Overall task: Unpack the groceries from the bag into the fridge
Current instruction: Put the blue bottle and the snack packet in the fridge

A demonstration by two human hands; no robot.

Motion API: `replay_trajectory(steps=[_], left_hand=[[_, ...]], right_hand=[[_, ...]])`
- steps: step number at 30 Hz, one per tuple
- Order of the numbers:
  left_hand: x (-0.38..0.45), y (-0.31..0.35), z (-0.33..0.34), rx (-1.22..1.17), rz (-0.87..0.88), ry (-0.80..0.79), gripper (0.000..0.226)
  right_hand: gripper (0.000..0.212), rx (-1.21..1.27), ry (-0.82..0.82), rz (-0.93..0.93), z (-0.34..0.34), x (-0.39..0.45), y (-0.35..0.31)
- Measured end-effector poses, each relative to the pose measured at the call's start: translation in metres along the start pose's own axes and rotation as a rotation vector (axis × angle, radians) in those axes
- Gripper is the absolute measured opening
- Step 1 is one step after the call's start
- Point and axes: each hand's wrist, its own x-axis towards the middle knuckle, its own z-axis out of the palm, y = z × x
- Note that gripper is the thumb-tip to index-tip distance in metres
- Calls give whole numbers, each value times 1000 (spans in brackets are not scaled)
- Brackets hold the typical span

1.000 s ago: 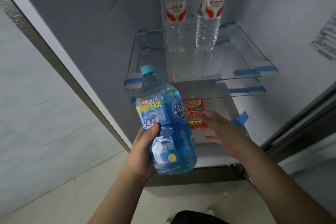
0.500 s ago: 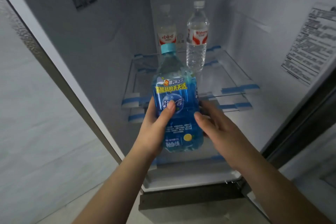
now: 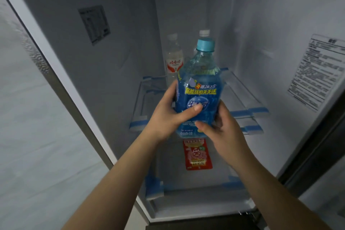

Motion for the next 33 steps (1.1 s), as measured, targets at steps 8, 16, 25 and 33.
replay_trajectory(steps=[8,16,25,33], left_hand=[[34,-15,-19,347,-31,135,73],[53,-25,-23,310,-83,191,64],[72,-40,-30,356,-123,245,64],[80,-53,-24,357,-118,272,74]], right_hand=[[70,-127,12,-37,-9,42,21],[71,-142,4,-32,-5,71,42],[68,-117,19,-19,8,92,61],[65,-278,88,-71,4,104,73]])
